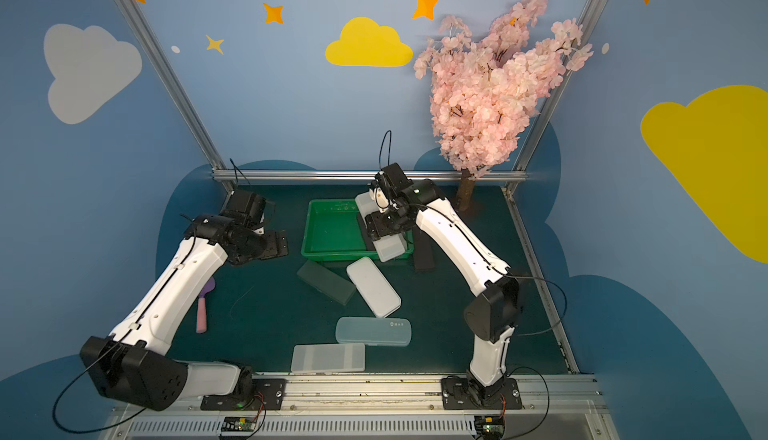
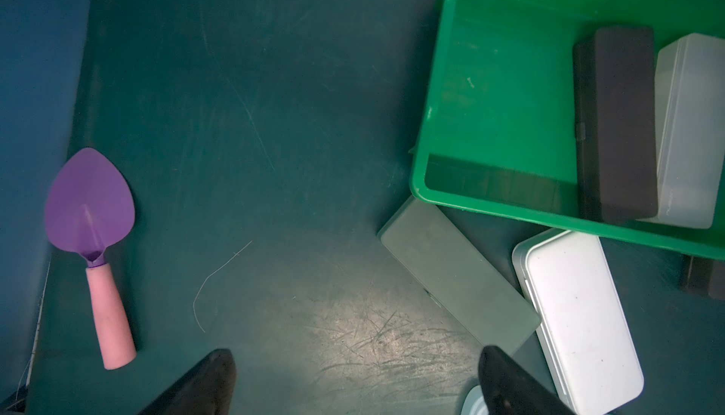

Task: Put the pencil case into the storage box
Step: Place the pencil case at the storage box.

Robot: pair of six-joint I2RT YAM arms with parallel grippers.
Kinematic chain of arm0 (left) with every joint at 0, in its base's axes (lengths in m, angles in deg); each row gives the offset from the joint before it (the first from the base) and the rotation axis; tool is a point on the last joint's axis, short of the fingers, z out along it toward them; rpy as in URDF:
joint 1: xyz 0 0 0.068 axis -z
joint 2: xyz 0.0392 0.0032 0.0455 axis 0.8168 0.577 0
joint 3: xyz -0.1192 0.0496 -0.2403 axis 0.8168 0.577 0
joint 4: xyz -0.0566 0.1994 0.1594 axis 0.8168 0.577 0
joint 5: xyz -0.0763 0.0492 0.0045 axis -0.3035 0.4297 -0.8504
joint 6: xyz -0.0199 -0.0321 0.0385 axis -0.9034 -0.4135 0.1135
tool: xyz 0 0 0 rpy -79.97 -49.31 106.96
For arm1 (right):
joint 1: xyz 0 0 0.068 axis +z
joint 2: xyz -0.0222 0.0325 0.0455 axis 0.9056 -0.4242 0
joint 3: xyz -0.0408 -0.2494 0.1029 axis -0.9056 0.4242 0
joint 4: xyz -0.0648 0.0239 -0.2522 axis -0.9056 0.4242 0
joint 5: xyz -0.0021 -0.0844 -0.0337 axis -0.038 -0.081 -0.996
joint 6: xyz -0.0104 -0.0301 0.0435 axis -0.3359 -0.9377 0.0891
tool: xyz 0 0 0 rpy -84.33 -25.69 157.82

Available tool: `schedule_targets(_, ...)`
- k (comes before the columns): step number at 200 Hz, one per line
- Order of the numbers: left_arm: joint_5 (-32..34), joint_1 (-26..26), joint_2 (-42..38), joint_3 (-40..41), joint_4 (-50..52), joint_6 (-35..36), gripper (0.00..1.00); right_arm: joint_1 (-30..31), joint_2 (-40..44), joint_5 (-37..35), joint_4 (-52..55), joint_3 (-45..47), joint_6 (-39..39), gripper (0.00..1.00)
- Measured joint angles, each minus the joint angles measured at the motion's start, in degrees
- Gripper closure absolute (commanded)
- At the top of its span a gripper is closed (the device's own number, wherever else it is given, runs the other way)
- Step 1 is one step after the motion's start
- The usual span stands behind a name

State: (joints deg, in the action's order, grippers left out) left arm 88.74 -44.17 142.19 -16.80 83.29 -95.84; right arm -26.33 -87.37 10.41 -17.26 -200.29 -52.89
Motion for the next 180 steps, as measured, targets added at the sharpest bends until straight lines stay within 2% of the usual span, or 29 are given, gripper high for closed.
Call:
schedule_targets(42, 0.26, -1.36, -3.13, 3.43, -0.35, -0.44, 0.01, 1.36, -16.06, -0.11, -3.10, -15.87, 6.25, 0.40)
schedule_targets(105, 0.26, -2.34, -5.42, 5.99, -0.48, -0.59, 0.01, 2.40, -26.51, -4.09, -15.17, -19.52, 9.05, 0.39)
schedule_targets(133, 0.20, -2.62, -5.86, 6.88, -0.57, -0.70, 0.01, 2.82, -33.66, -4.94, -16.96, -26.34, 9.42, 0.39)
schedule_targets(180, 0.17, -3.21, -6.54, 8.20, -0.59, -0.92, 0.01, 3.37, -38.86, -5.25, -17.16, -27.23, 11.61, 0.38)
